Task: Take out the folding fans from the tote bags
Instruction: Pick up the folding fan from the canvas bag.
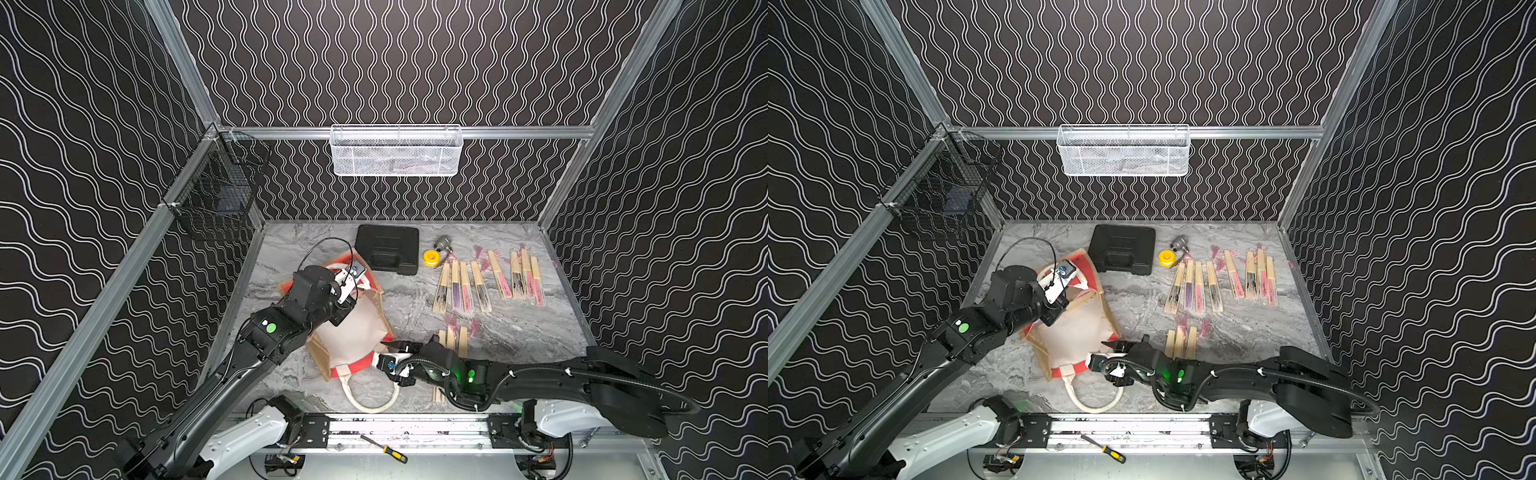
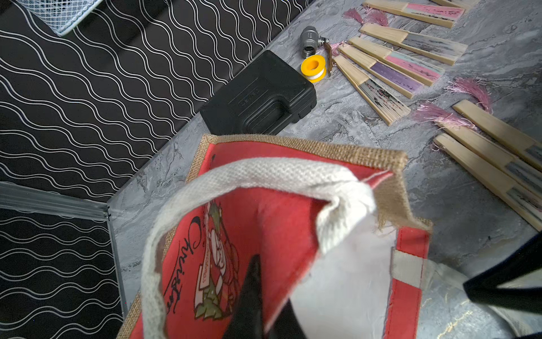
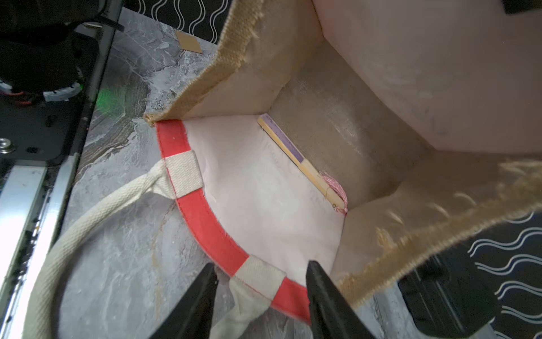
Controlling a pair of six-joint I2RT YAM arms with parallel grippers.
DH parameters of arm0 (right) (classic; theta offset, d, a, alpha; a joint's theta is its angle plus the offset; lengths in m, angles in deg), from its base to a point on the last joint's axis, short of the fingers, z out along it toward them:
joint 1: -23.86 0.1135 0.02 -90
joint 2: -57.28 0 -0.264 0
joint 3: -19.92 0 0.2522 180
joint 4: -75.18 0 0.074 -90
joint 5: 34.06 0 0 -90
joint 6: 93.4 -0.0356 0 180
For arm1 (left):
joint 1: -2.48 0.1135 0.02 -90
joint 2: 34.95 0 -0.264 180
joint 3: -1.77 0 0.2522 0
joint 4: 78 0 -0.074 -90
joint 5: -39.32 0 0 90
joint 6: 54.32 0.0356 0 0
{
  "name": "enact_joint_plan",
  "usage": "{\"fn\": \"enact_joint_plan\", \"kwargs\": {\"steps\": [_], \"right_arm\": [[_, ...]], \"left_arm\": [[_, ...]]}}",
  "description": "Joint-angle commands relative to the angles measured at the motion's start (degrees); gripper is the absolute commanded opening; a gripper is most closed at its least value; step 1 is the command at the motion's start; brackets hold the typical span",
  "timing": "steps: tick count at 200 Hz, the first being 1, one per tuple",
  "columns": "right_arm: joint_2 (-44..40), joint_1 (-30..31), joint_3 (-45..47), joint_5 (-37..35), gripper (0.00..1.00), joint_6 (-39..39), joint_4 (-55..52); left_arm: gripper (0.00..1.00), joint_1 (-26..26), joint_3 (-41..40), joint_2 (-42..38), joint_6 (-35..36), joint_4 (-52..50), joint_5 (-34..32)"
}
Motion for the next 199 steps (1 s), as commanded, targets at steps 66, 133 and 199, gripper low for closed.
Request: {"fn": "enact_joint_plan", "kwargs": {"steps": [66, 133, 199], "right_arm": [[17.3, -0.6, -10.0, -1.8, 0.50, 7.0, 15.0], [26.4, -1.0, -24.6, -7.1, 0.50, -36.3, 3.8], [34.3, -2.2, -29.8, -2.5, 0.48, -63.4, 3.6]], "left_arm": [[0.00, 0.2, 1.0, 0.1, -1.4, 1.1, 0.3], [0.00, 0.2, 1.7, 1.3, -2.5, 0.8, 0.0], [0.00, 0.2, 2.3, 2.0, -3.9, 0.6, -0.4]]}}
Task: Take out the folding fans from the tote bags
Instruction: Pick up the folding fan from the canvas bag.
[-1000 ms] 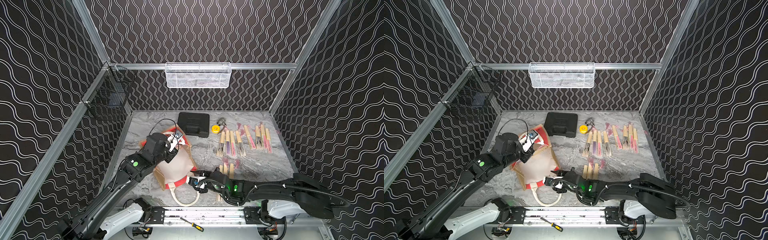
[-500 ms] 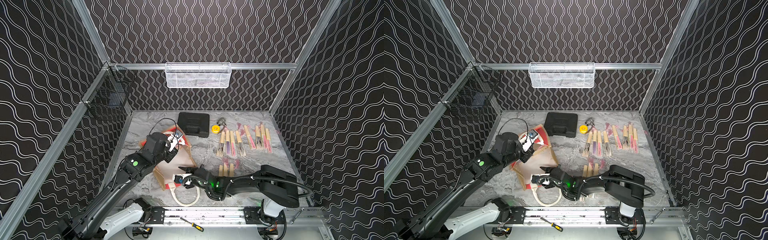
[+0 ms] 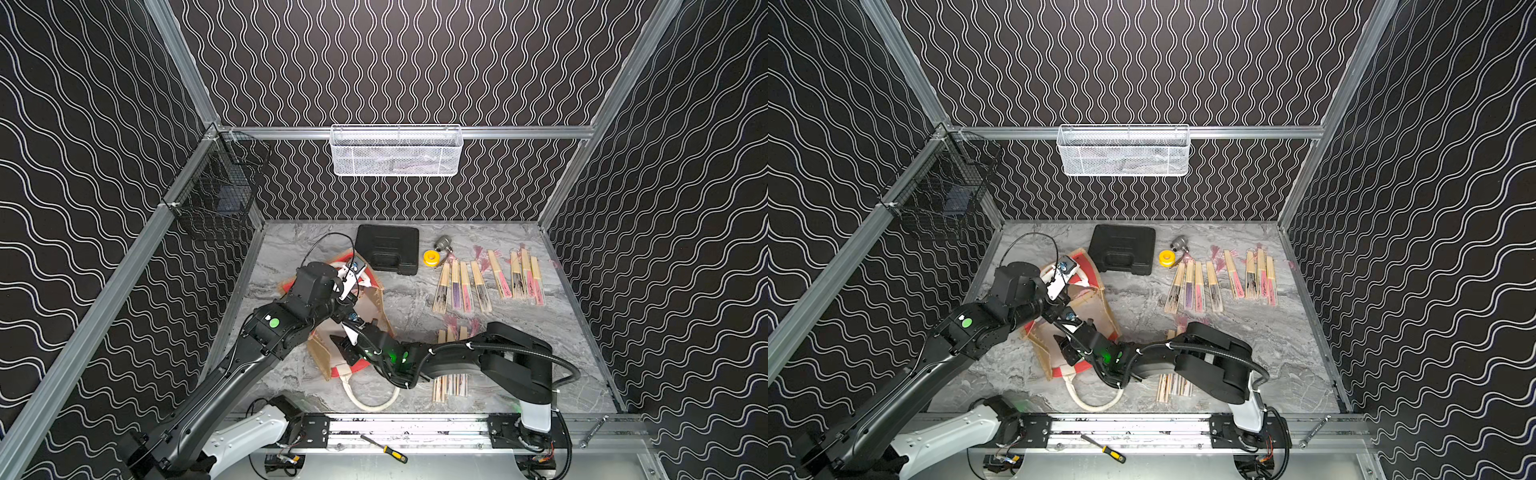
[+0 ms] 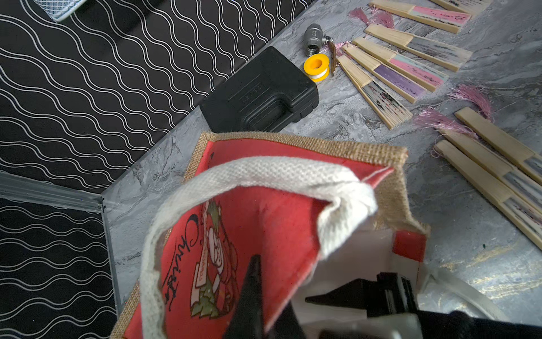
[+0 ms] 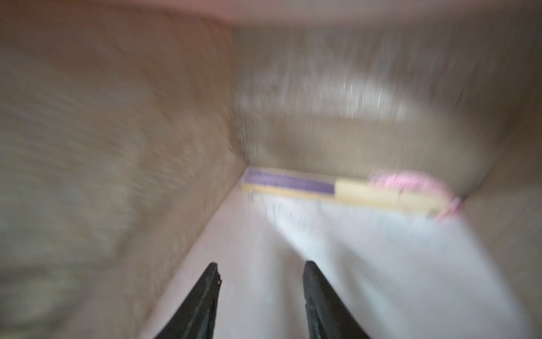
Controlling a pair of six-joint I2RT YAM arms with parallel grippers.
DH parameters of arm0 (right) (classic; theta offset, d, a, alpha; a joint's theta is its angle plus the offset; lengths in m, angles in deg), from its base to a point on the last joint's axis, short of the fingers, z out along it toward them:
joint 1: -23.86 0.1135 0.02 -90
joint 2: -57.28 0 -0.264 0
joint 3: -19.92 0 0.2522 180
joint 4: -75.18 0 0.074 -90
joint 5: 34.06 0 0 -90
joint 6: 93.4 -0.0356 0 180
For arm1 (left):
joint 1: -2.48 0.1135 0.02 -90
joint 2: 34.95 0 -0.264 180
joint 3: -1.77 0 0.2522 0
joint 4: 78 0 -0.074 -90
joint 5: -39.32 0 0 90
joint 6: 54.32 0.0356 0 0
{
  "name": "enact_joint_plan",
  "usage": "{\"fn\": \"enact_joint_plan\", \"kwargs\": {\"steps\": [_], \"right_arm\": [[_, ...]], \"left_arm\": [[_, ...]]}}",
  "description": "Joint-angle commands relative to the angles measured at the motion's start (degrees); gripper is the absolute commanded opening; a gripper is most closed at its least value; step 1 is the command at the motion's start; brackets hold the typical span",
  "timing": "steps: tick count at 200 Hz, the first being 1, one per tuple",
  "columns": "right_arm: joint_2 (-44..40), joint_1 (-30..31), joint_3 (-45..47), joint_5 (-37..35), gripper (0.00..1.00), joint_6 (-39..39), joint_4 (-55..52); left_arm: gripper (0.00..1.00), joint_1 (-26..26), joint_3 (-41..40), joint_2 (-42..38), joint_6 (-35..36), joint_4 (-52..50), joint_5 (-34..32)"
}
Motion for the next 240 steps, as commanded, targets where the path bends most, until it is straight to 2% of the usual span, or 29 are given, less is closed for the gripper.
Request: {"fn": "enact_joint_plan", "kwargs": {"steps": [1, 21, 58, 86, 151, 207, 240], "right_arm": [[1.8, -0.7, -0.8, 2.6, 0.48, -15.7, 1.5], [3.3, -2.0, -1.4, 5.0, 0.49, -24.4, 4.0], [8.1, -6.5, -5.3, 11.6, 0.49, -46.9, 7.2], [12.0, -7.3, -6.2, 10.3, 0.49, -60.3, 10.8], [20.3, -10.9, -10.4, 12.9, 0.46, -70.3, 17.8], [24.8, -13.2, -14.8, 13.1, 0.46, -71.7, 16.9], [28.9, -14.7, -20.6, 14.9, 0.43, -71.0, 16.7]], "left_arm": [[0.00, 0.0, 0.5, 0.2, -1.3, 1.5, 0.0], [0.00, 0.0, 0.4, 0.1, -1.5, 1.7, -0.3], [0.00, 0.1, 0.5, -0.1, -1.6, 1.7, 0.8], [0.00, 0.0, 0.5, -0.3, -1.5, 1.9, 0.4], [0.00, 0.0, 0.5, -0.8, -1.8, 2.1, 1.9], [0.00, -0.1, 0.3, -1.3, -2.2, 2.7, 6.8], [0.00, -0.1, 0.7, -1.1, -2.6, 2.3, 11.8]]}}
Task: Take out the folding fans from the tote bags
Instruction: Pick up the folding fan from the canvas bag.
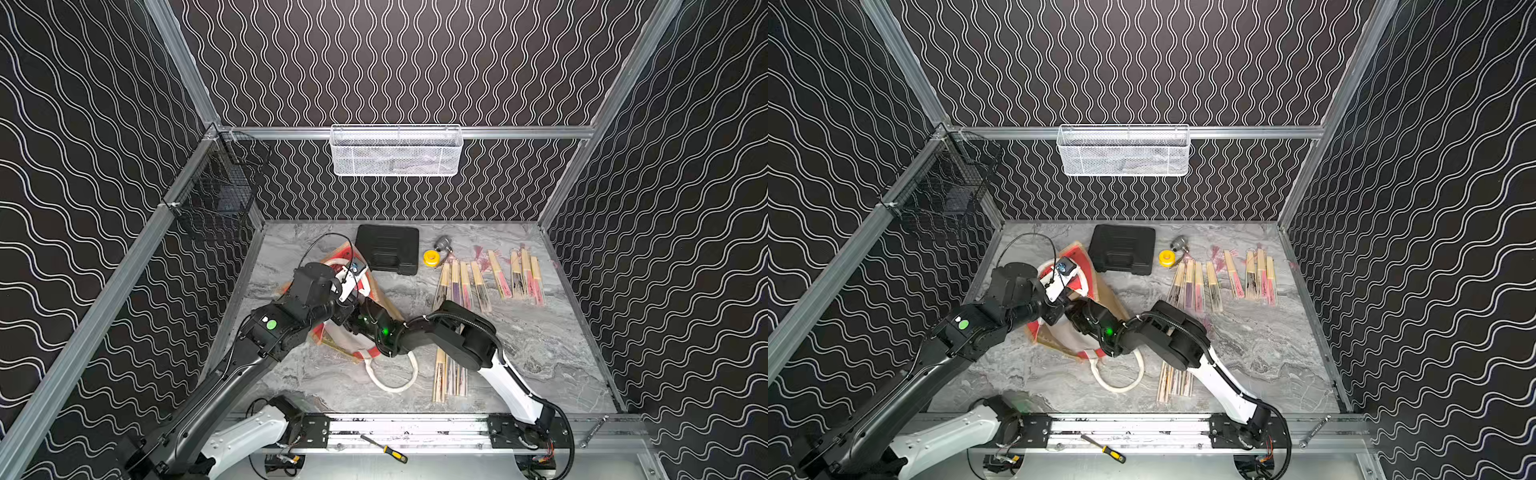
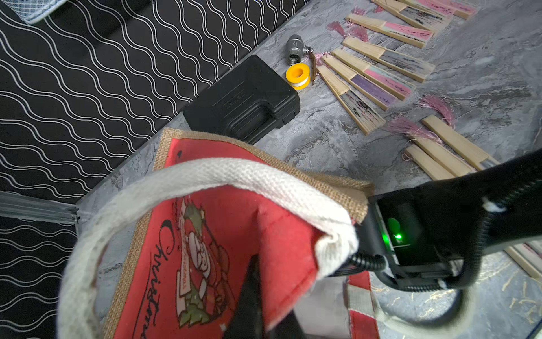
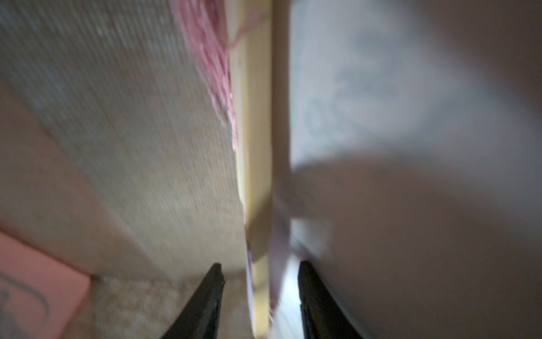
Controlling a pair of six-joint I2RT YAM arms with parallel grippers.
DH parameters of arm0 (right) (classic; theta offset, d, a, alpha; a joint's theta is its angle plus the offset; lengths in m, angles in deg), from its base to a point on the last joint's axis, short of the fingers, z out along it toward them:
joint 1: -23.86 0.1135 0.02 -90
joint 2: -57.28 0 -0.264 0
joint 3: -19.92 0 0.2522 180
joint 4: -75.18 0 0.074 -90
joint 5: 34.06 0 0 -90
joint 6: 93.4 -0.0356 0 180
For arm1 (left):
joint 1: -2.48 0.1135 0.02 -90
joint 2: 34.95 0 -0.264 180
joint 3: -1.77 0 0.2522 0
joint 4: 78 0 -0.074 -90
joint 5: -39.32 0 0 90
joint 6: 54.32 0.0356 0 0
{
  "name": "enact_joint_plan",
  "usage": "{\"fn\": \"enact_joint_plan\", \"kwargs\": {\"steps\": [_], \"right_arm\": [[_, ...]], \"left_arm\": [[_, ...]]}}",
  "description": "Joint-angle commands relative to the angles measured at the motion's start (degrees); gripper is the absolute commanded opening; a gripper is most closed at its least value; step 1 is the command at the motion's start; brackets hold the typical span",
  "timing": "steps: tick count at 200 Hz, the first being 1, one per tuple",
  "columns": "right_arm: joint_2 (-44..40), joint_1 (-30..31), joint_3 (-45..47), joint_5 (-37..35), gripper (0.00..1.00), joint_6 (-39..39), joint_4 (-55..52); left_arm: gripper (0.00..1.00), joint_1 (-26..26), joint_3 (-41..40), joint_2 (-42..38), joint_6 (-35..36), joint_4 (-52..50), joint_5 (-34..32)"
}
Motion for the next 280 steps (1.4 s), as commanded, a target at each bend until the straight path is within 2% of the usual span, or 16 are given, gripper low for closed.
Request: {"fn": "enact_joint_plan", "kwargs": {"steps": [1, 37, 62, 74, 105, 140, 185, 225, 246, 263, 280], "right_arm": [[2.9, -1.2, -3.4, 0.4, 0.43, -1.7, -1.5], [5.3, -2.3, -6.7, 2.5, 0.38, 2.1, 2.5], [6.5, -3.0, -9.0, 7.3, 0.33, 4.6, 5.8], [6.4, -3.5, -10.7, 10.3, 0.30, 5.6, 3.6], [2.7, -4.8, -6.7, 10.2, 0.13, 8.4, 4.0], [-4.0, -4.8, 2.1, 11.0, 0.00, 12.0, 7.9], [-16.4, -3.5, 14.5, 11.0, 0.00, 19.6, 8.5], [-21.4, -0.3, 17.0, 12.6, 0.00, 25.2, 3.3], [-24.9, 2.5, 17.7, 11.3, 0.00, 32.4, -2.4], [-28.6, 5.0, 17.8, 6.9, 0.00, 40.5, -10.2], [-31.8, 6.2, 19.7, 4.5, 0.00, 44.9, -13.6]], "left_arm": [[0.00, 0.0, 0.6, -0.2, -1.3, 2.8, 6.6], [0.00, -0.1, 0.3, -0.1, -1.7, 3.2, 10.6], [0.00, -0.1, 0.6, 0.5, -1.8, 2.9, 14.1], [0.00, -0.1, 0.4, 0.5, -1.8, 3.1, 15.0], [0.00, -0.2, 0.4, 0.3, -1.9, 2.9, 12.5], [0.00, -0.3, 0.0, -0.2, -2.2, 3.2, 7.9], [0.00, -0.3, 0.8, 1.4, -3.5, 2.4, 0.0], [0.00, -0.2, 0.9, 2.0, -3.9, 2.8, -2.2], [0.00, -0.3, 0.8, 1.9, -3.7, 3.0, -2.0], [0.00, -0.3, 0.9, 1.4, -3.7, 2.8, -2.1], [0.00, -0.2, 0.7, 0.9, -3.9, 3.0, -2.3]]}}
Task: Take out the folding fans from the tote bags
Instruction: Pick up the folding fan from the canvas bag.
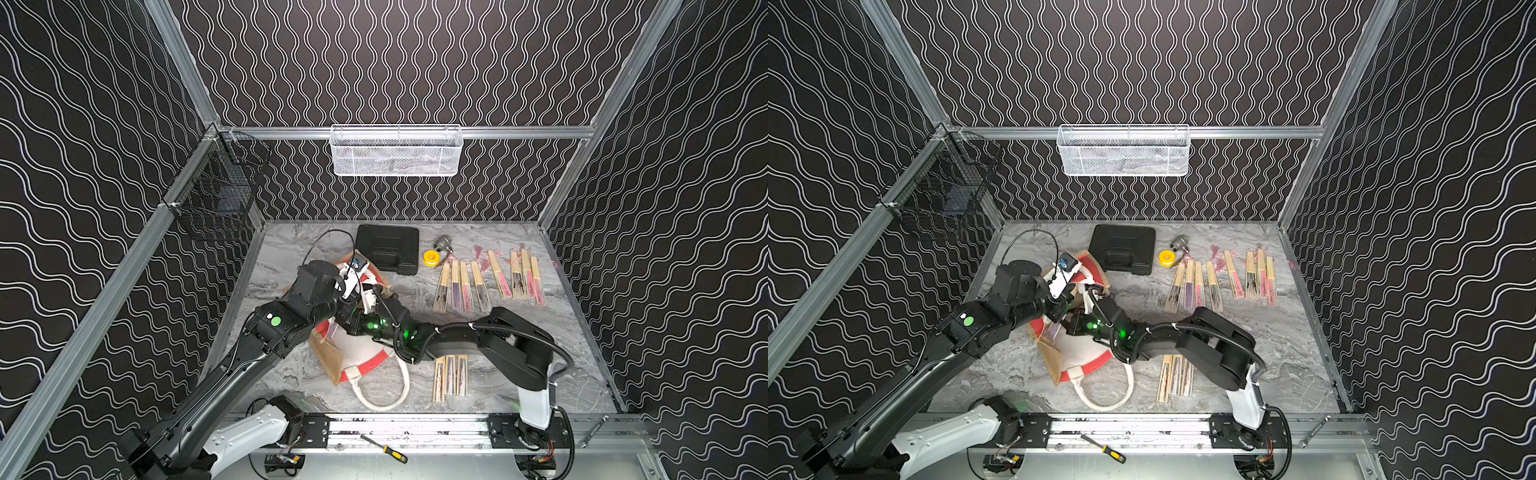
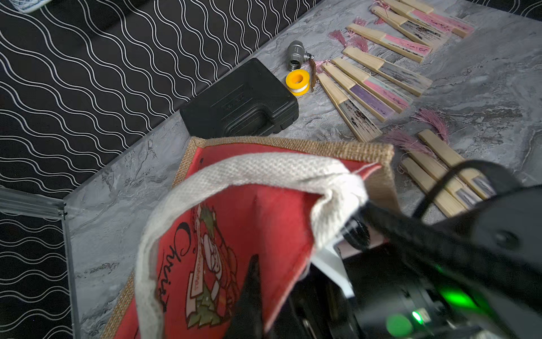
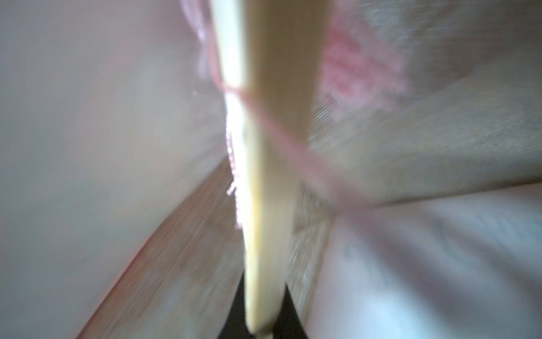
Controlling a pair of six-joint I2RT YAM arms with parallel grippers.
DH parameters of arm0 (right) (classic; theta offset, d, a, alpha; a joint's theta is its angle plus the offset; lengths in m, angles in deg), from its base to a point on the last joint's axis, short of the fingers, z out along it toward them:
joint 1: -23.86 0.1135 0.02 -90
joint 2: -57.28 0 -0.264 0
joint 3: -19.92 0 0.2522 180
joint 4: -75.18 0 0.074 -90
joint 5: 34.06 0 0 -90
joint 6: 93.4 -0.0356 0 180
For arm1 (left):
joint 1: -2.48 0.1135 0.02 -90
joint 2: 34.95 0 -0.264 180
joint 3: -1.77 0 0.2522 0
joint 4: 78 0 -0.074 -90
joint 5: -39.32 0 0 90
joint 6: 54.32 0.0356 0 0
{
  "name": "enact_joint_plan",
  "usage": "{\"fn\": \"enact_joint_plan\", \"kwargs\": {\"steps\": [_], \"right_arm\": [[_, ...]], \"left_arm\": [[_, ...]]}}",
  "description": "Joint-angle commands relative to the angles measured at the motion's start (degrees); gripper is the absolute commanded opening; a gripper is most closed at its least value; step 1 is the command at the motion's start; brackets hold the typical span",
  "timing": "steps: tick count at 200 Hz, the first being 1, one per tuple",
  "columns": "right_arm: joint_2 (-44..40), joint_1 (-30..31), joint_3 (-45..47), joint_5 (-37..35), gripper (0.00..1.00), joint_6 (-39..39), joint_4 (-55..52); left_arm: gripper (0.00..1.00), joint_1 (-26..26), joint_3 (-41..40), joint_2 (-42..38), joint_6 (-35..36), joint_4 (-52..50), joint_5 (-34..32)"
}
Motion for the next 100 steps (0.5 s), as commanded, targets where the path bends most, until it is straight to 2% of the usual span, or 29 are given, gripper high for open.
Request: {"fn": "enact_joint_plan", "kwargs": {"steps": [1, 23, 60, 84, 100], "right_arm": [[-4.0, 1.3, 1.9, -4.8, 0.00, 10.8, -7.6], [-7.3, 1.8, 7.3, -6.8, 0.00, 14.2, -8.2], [-14.6, 4.1, 13.8, -5.6, 0.00, 22.1, -10.6], [-21.5, 6.2, 14.6, -4.4, 0.00, 27.1, -19.5], [-26.5, 6.5, 15.0, -4.1, 0.00, 27.5, -26.4]], "left_arm": [[0.00, 0.1, 0.2, -0.5, -0.7, 1.6, -1.0], [0.00, 0.1, 0.4, -0.3, -0.8, 1.5, -1.5], [0.00, 0.0, 0.7, 0.2, -1.3, 1.3, -3.0], [0.00, 0.0, 0.9, 0.7, -1.4, 1.2, -4.4], [0.00, 0.1, 1.0, 1.0, -1.5, 1.1, -4.8]]}}
